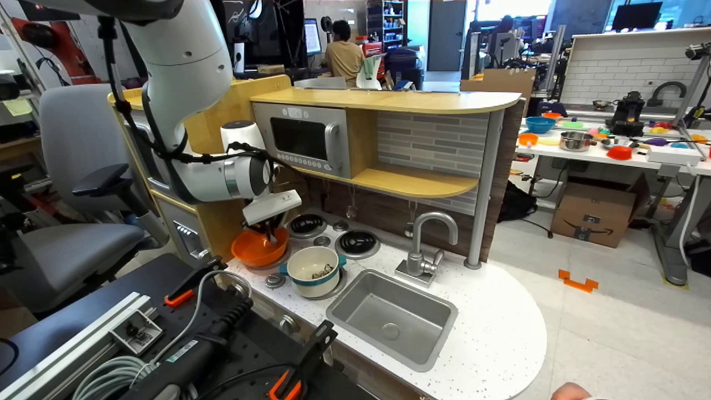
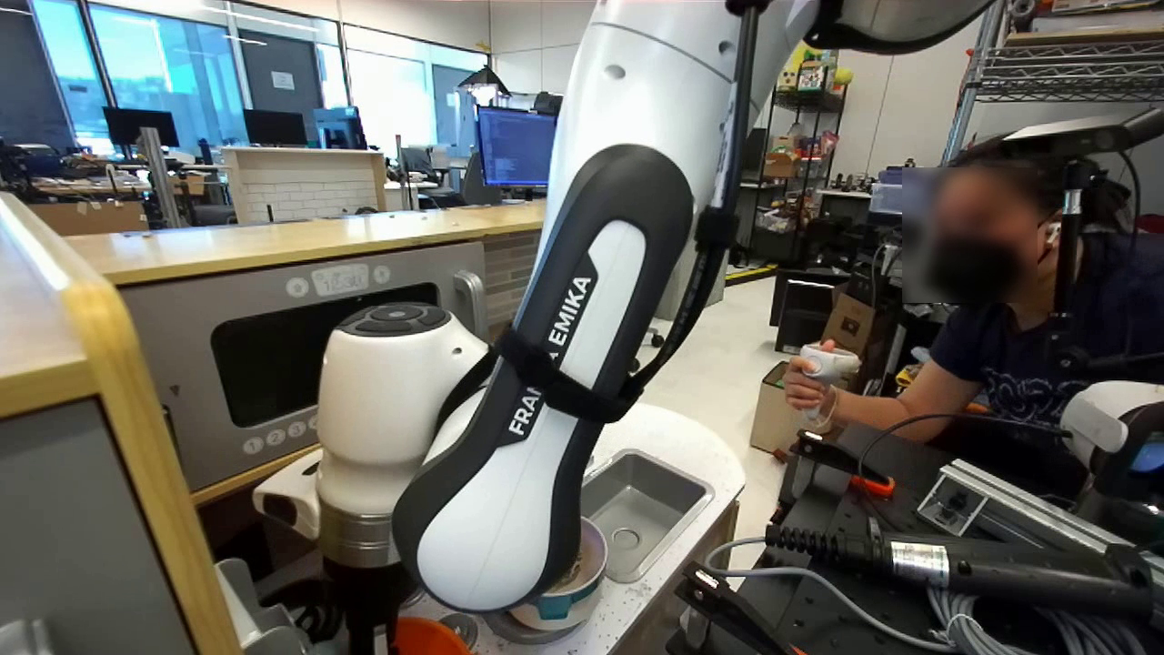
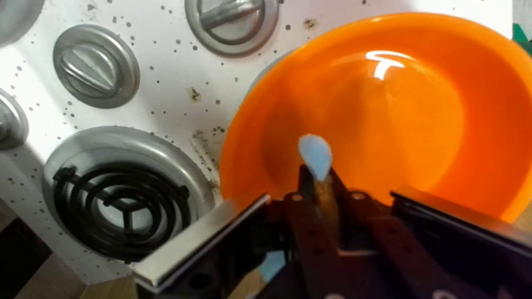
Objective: Move the plush toy from the orange container to the sink
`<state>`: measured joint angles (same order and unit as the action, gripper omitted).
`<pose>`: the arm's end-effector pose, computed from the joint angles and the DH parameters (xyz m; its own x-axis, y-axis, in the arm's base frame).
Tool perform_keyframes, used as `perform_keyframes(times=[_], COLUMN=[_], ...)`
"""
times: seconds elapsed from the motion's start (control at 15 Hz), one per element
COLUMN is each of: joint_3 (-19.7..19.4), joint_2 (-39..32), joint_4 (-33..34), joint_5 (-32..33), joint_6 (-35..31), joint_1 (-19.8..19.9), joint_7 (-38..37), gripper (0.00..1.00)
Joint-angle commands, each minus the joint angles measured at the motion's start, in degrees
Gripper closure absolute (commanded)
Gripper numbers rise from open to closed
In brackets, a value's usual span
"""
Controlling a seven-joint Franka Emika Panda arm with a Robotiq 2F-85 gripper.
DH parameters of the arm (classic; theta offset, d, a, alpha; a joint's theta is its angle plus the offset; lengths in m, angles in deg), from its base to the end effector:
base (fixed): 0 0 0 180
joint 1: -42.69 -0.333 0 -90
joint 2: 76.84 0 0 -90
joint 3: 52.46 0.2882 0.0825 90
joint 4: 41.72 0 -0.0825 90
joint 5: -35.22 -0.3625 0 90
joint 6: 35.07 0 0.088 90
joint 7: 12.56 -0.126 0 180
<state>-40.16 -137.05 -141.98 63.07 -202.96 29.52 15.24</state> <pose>0.5266 0.2830 -0.0082 0.2797 0.9459 0.1644 0.9520 -0.2954 0.0803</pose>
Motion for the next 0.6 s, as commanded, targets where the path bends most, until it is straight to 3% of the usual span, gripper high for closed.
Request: perform_keyframes(times=[0.0, 0.33, 0.53], joint_3=[-0.7, 1.7, -1.5], joint_2=[6.3, 15.0, 21.8], joint_4=[-7.5, -18.8, -26.0], joint_5=[0.0, -1.4, -3.1], joint_6=[-4.8, -7.0, -8.7], joint_1=[0.1, 3.9, 3.9], joint_7=[-1.5, -2.3, -7.8], gripper=[0.98, 0.98, 0.98])
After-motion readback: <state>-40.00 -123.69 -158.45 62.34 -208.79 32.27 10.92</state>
